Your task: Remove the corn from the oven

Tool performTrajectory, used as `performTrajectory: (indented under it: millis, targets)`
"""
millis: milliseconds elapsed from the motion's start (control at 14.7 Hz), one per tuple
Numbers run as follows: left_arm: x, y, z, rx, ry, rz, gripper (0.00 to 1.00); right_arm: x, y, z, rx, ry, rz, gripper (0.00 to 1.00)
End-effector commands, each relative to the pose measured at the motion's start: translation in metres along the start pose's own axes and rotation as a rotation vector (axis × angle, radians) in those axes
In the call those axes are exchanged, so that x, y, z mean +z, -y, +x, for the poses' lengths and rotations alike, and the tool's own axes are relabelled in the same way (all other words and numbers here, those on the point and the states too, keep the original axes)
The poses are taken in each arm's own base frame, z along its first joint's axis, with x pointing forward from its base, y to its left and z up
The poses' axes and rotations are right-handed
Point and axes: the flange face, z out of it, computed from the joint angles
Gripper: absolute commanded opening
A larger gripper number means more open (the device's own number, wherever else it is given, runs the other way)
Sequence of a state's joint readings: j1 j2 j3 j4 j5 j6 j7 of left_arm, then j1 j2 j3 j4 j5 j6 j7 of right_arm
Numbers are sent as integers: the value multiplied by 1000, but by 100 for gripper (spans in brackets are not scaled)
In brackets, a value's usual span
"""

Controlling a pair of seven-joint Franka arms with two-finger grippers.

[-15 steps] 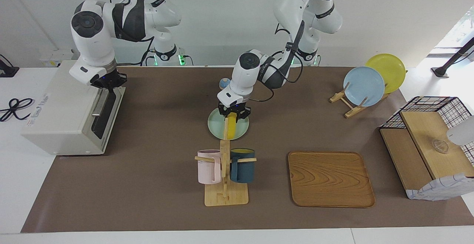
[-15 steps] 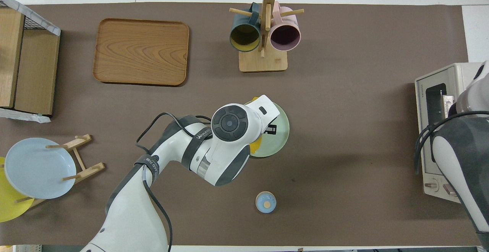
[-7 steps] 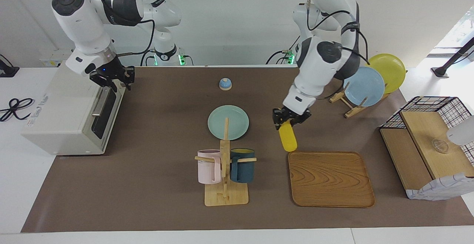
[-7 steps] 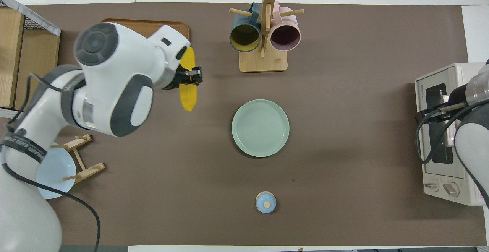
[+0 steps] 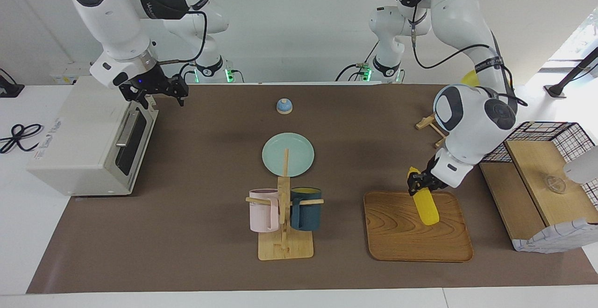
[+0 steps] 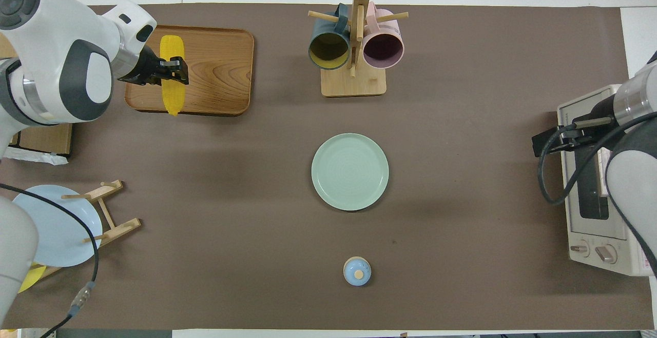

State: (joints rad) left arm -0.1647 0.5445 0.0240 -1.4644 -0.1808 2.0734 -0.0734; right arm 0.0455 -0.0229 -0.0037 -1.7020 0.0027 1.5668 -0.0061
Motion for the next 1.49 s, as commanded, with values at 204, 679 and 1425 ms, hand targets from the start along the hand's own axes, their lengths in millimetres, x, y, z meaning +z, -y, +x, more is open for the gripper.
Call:
performTrajectory:
  millis: [204, 679, 1425]
  targets:
    - [51, 13, 27, 48, -85, 6, 0, -4, -4, 30, 44, -3, 27, 100]
    - [60, 17, 18, 64, -70, 13, 100, -7, -17, 26, 59, -8, 21, 100]
    - [-208, 63, -71, 13, 62, 122, 100, -15, -9, 23, 46, -26, 12, 100]
